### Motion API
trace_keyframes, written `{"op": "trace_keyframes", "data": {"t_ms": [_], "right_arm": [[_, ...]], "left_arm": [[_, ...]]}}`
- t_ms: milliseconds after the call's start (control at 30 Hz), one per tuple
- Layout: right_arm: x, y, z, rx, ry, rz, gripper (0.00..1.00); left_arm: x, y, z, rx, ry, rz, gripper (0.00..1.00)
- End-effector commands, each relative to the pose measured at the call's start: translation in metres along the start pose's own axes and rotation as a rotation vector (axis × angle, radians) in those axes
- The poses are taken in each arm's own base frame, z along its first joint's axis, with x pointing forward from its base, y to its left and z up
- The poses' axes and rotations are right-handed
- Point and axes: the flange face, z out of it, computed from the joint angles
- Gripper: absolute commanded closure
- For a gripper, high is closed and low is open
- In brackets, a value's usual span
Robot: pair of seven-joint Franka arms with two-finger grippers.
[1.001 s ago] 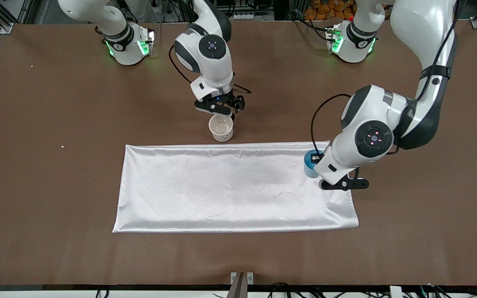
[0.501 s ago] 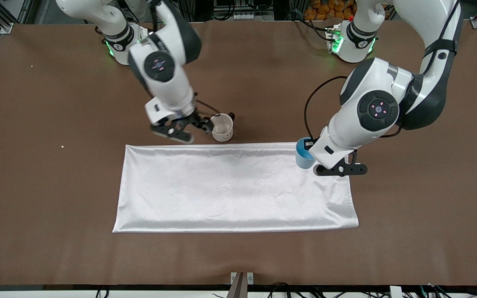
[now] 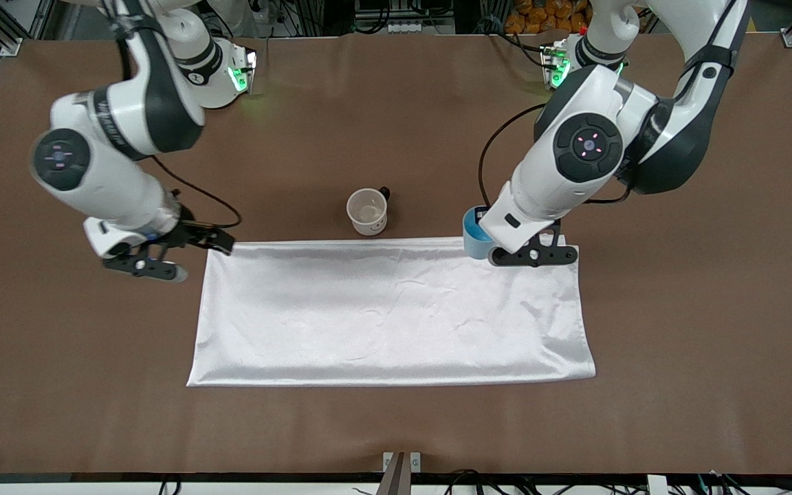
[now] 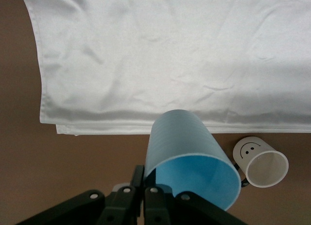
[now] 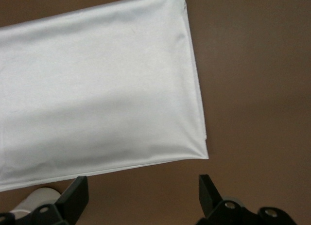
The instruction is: Place blue cup into white mug on table
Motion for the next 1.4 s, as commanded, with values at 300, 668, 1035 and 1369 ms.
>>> {"op": "trace_keyframes", "data": {"t_ms": [300,668,1035,1369], "right_arm": [[-0.024,0.112,-0.014,-0.041,-0.012,-0.151,0.00],[-0.040,0.133,-0.010,-0.086,-0.081,-0.142,0.00],[-0.040,0.160,-0.002,-0.119,-0.128,-0.106,0.00],[-0.043,0.166,0.009,-0.118,-0.139,-0.097,0.00]], "left_arm": [[-0.045,0.060,0.002,-0.007,-0.019,-0.021,1.00],[-0.075,0.108,0.010,-0.029,0.011,-0.017,1.00],[-0.098,0.156,0.035,-0.074,0.034,-0.012,1.00],[-0.110,0.181,0.057,-0.090,0.032,-0.006,1.00]]}}
